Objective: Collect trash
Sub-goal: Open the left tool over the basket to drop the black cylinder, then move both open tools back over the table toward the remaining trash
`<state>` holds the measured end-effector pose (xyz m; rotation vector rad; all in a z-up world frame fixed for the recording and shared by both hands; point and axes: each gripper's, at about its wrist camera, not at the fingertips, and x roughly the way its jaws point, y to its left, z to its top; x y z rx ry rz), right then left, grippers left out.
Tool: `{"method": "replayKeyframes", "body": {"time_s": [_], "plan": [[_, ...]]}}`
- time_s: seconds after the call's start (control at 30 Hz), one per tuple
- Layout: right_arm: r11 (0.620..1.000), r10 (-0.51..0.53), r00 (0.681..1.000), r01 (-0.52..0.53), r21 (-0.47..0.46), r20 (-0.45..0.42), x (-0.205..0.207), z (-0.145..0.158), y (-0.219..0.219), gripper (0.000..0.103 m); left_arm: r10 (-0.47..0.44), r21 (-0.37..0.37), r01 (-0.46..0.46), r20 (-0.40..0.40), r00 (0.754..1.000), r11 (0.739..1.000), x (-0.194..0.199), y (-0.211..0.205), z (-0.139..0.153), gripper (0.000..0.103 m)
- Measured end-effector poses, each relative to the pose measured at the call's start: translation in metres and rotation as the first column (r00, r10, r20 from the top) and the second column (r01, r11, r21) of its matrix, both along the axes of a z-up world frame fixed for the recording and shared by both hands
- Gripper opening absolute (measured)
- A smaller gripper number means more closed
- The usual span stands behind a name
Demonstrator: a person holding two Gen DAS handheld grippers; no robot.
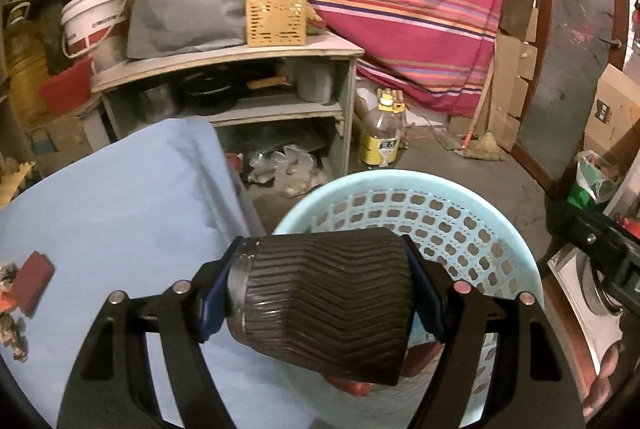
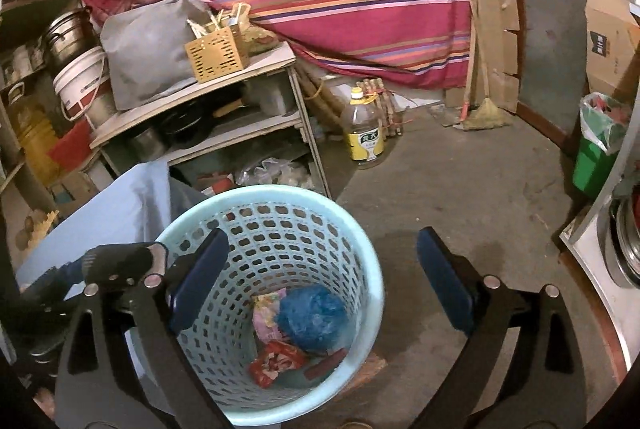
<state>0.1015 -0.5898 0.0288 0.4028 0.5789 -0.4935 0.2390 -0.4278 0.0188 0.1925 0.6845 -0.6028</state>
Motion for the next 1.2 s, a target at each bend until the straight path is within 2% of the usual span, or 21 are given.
{"method": "replayKeyframes", "body": {"time_s": [0.1,0.17,0.4,0.63,0.8,0.9,1.03,1.2], "plan": [[1.000,-0.004,1.000,0.004,-0.010,-0.012,0.001,0.000,0.000,0.093,-0.026,0.006,0.026,-0.022,0.999,1.000,0.003,-0.006,-0.004,0.076],[1.000,-0.003,1.000,0.003,-0.018,-0.020,0.002,-0.001,0.000,0.093,-0.027,0.006,0.028,-0.031,0.999,1.000,0.004,-0.003,-0.004,0.082],[0.999,0.001,1.000,-0.002,-0.037,-0.031,0.013,0.001,0.011,0.098,0.019,-0.008,-0.019,-0.029,0.999,1.000,0.008,0.037,0.002,0.089],[0.994,0.076,0.995,-0.081,-0.080,-0.065,0.042,0.000,0.052,0.098,0.143,0.006,-0.143,0.043,0.989,0.990,0.010,0.128,0.017,0.093],[0.985,0.145,0.986,-0.151,-0.078,-0.076,0.069,-0.001,0.094,0.098,0.253,0.043,-0.258,0.102,0.962,0.965,0.018,0.206,0.024,0.094],[0.981,0.183,0.981,-0.186,-0.055,-0.062,0.085,0.000,0.120,0.098,0.315,0.073,-0.328,0.144,0.938,0.942,0.022,0.258,0.026,0.094],[0.967,0.252,0.967,-0.253,-0.033,-0.038,0.107,0.002,0.157,0.099,0.358,0.078,-0.374,0.163,0.919,0.924,0.026,0.313,0.027,0.094],[0.956,0.288,0.955,-0.291,-0.044,-0.067,0.134,0.003,0.200,0.099,0.420,0.070,-0.437,0.181,0.890,0.897,0.028,0.371,0.026,0.094]]}}
